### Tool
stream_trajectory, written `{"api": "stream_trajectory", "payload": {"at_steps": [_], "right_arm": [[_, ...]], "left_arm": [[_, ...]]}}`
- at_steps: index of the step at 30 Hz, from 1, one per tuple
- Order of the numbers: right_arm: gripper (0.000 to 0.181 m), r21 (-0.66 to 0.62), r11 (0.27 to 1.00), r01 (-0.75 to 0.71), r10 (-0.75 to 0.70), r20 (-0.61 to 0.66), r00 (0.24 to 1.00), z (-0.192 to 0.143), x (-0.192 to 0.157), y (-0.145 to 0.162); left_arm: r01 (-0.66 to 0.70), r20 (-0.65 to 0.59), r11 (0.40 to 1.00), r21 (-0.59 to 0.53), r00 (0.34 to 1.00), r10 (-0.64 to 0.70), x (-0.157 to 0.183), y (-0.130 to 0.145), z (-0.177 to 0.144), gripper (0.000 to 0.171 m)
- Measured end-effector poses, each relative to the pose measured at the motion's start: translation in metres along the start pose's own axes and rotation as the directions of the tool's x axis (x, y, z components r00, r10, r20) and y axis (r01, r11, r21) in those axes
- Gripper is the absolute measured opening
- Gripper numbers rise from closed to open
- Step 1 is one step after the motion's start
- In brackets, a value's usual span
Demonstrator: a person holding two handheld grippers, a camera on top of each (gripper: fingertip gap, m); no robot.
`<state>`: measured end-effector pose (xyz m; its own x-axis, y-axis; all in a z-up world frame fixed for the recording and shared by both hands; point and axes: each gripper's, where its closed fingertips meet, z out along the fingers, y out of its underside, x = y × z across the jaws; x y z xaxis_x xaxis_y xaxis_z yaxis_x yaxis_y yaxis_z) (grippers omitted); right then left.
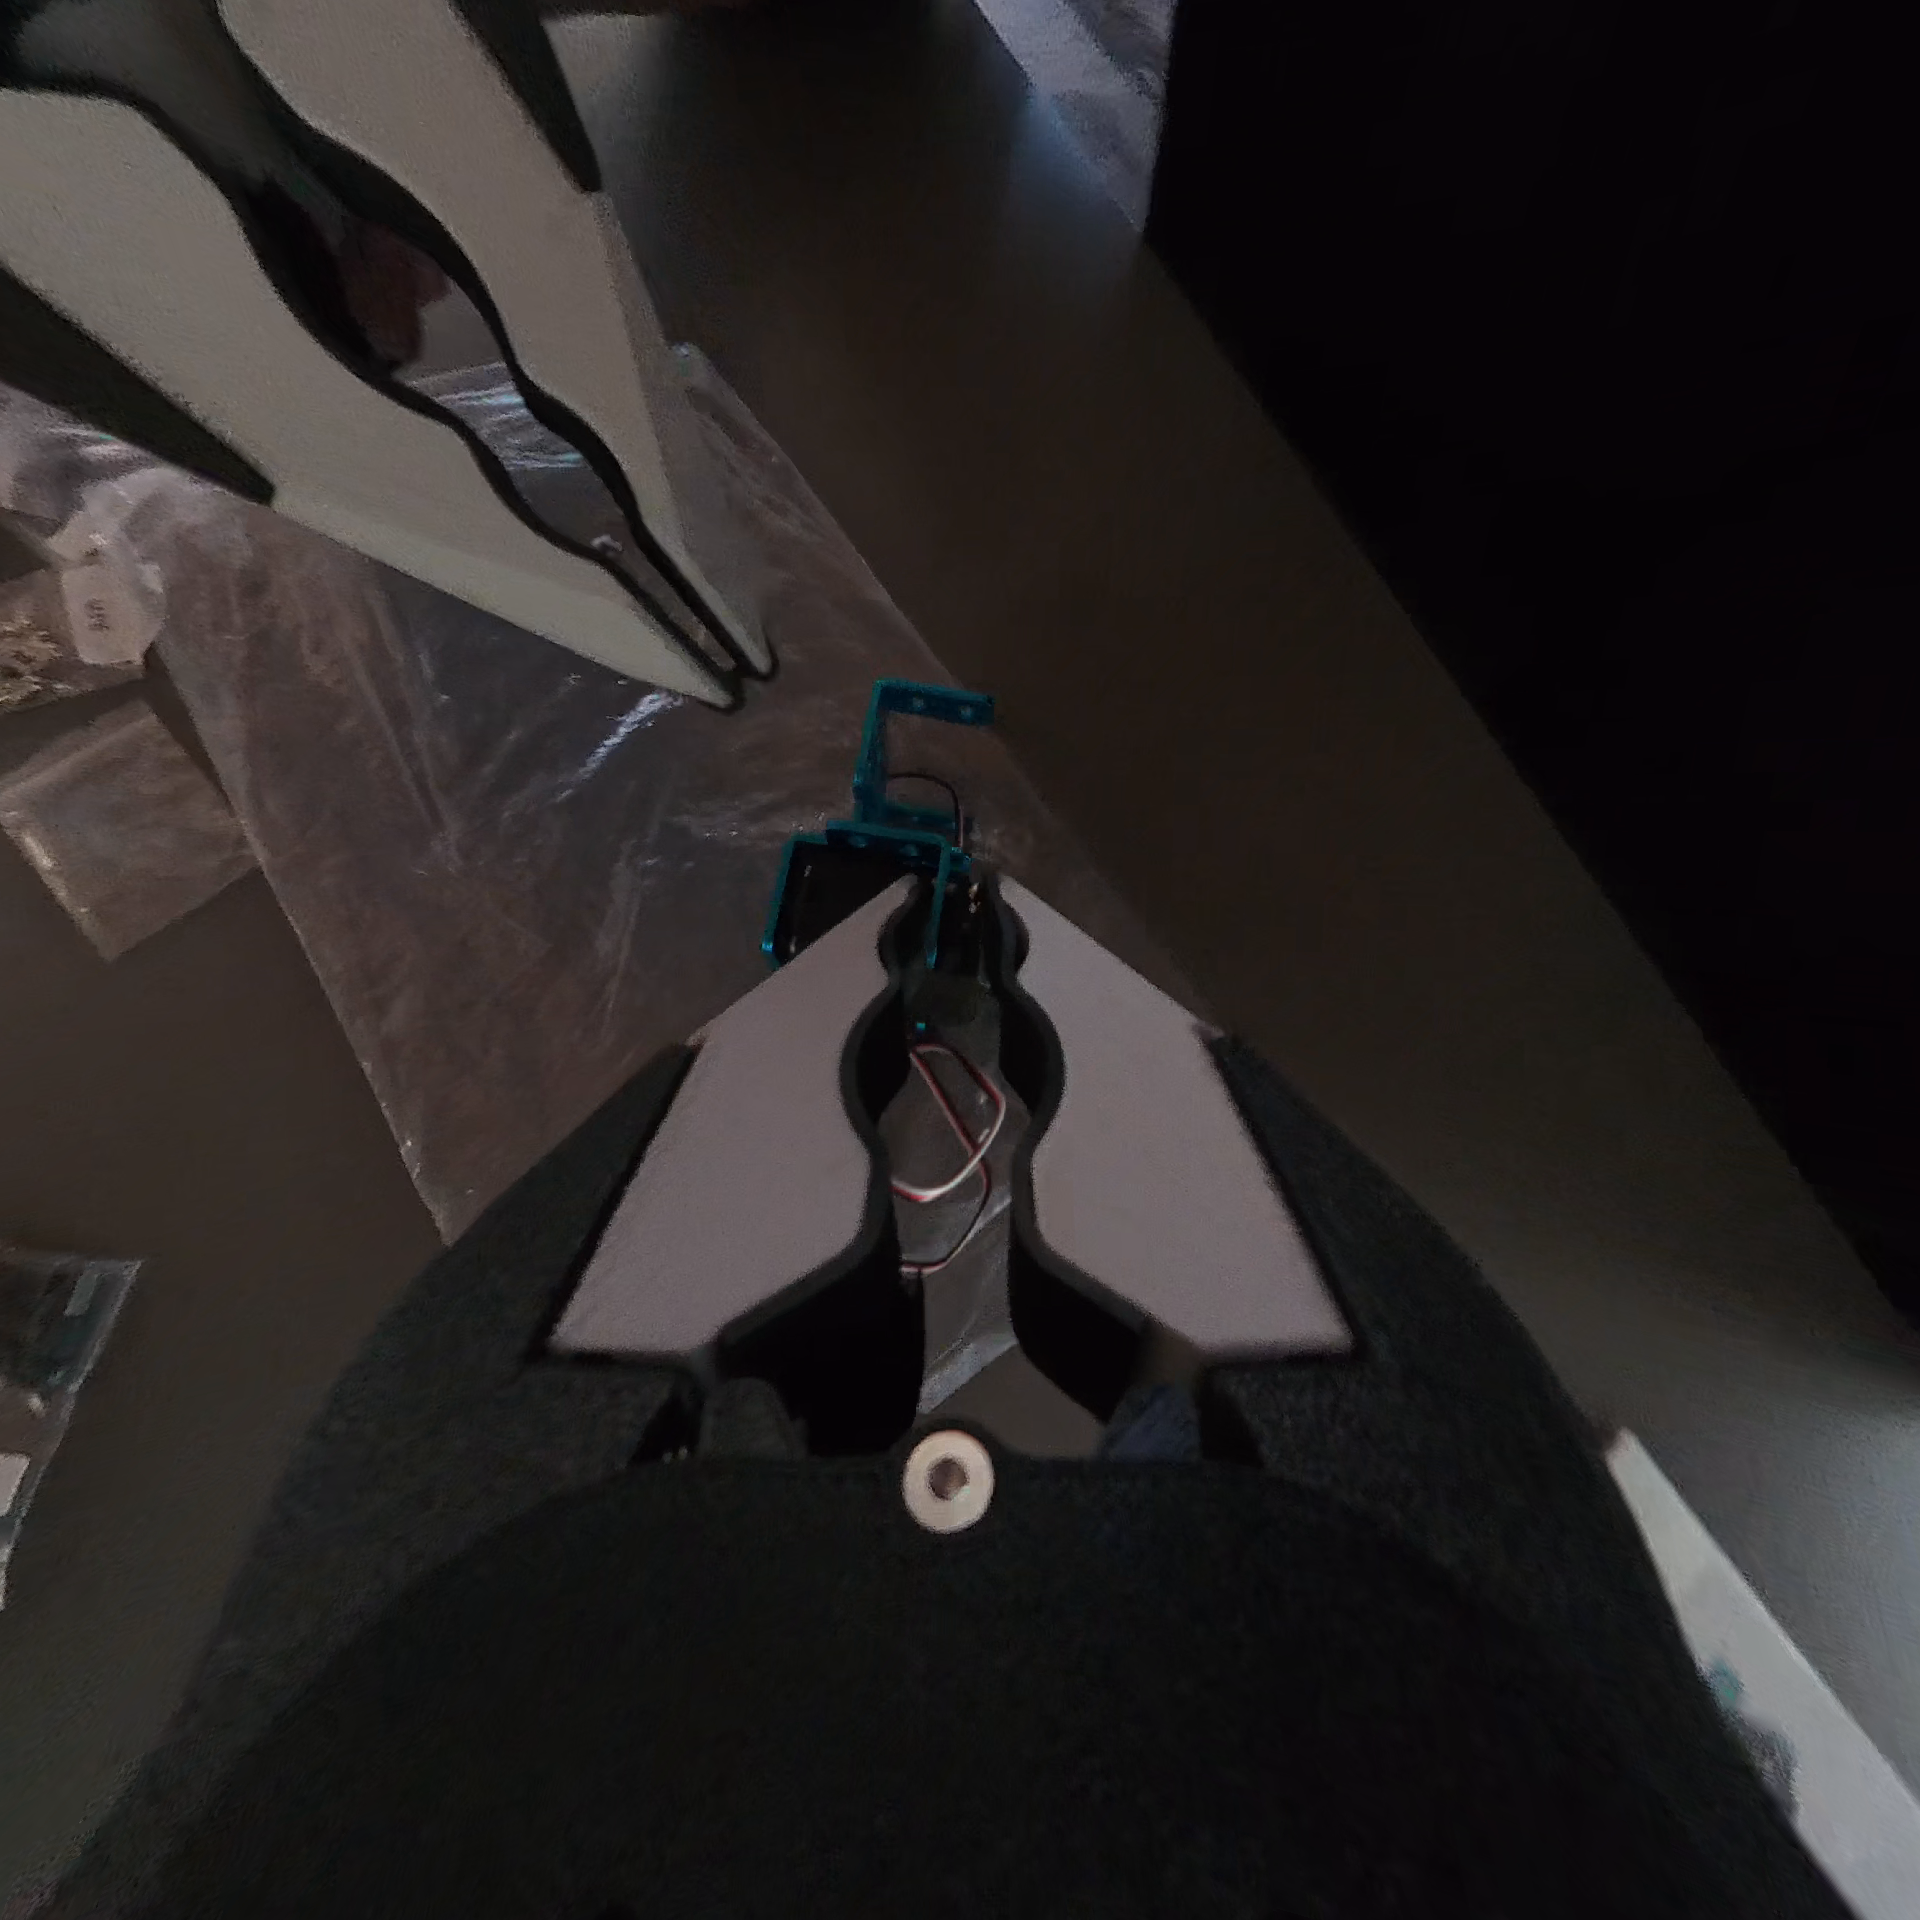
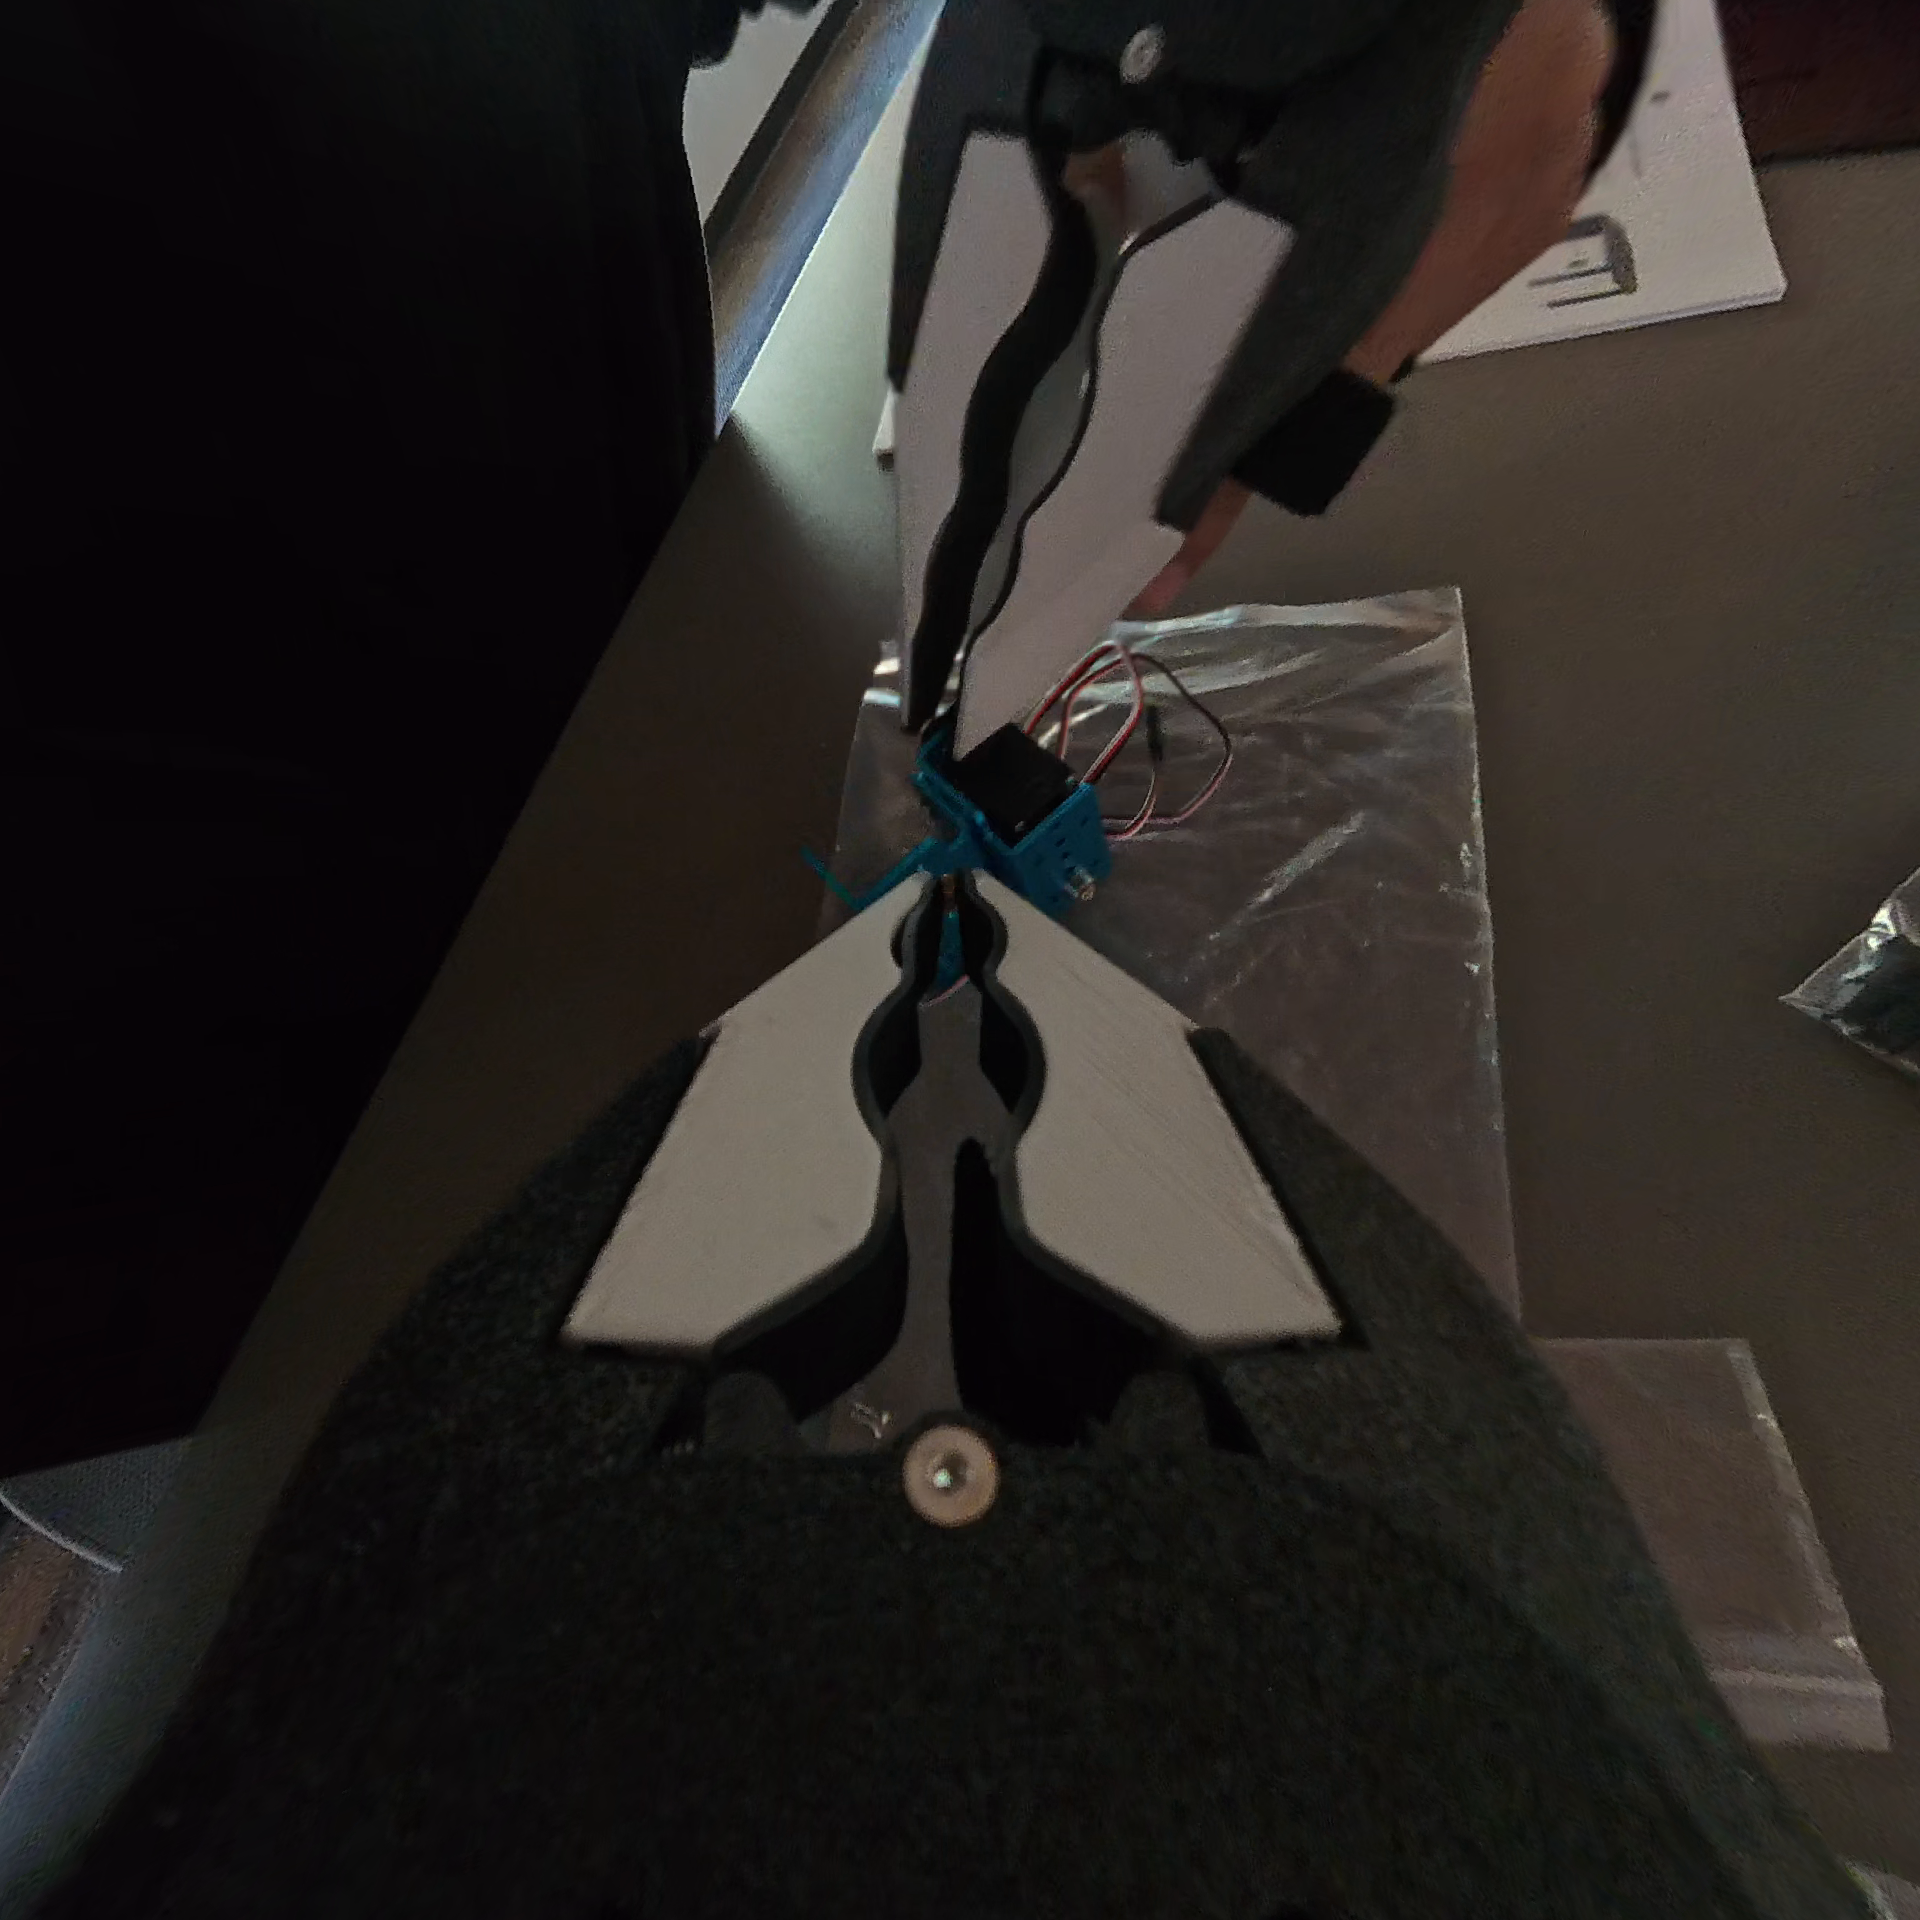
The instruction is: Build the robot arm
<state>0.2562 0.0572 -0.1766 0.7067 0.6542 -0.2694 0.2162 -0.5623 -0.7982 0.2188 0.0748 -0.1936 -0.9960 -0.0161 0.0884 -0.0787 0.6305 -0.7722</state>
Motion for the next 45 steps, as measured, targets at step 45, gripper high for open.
{"api": "stream_trajectory", "payload": {"at_steps": [45], "right_arm": [[0.001,-0.361,0.924,-0.126,0.139,0.012,0.990,0.046,0.006,-0.008]], "left_arm": [[0.099,0.472,0.984,0.147,0.867,-0.158,-0.003,0.003,0.000,0.006]]}}
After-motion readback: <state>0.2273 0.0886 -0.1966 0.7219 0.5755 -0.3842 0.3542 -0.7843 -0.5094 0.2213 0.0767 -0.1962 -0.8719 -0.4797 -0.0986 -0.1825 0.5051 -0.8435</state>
